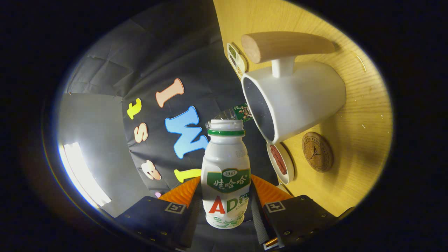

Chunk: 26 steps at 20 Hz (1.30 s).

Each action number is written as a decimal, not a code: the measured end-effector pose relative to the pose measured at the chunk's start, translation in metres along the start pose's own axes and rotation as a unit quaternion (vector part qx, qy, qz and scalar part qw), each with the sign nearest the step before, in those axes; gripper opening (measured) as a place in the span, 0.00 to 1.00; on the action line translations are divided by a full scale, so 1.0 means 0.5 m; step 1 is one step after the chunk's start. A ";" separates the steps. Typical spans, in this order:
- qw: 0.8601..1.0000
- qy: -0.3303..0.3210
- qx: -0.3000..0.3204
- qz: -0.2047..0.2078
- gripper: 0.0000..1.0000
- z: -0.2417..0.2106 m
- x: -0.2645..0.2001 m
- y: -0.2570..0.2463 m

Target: Take the bottle from table, then pour the juice into the cup, finally place the bottle on the coaster

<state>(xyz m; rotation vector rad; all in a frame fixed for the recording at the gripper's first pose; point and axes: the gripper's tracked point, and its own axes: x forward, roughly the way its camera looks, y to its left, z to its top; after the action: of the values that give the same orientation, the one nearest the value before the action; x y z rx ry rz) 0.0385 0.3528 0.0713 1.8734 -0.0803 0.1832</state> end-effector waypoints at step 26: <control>0.957 0.021 -0.280 -0.068 0.68 0.018 -0.013 -0.039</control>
<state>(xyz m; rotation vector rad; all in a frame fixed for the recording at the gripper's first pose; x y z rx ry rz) 0.0355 0.3500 0.0491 1.3015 0.0263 0.0922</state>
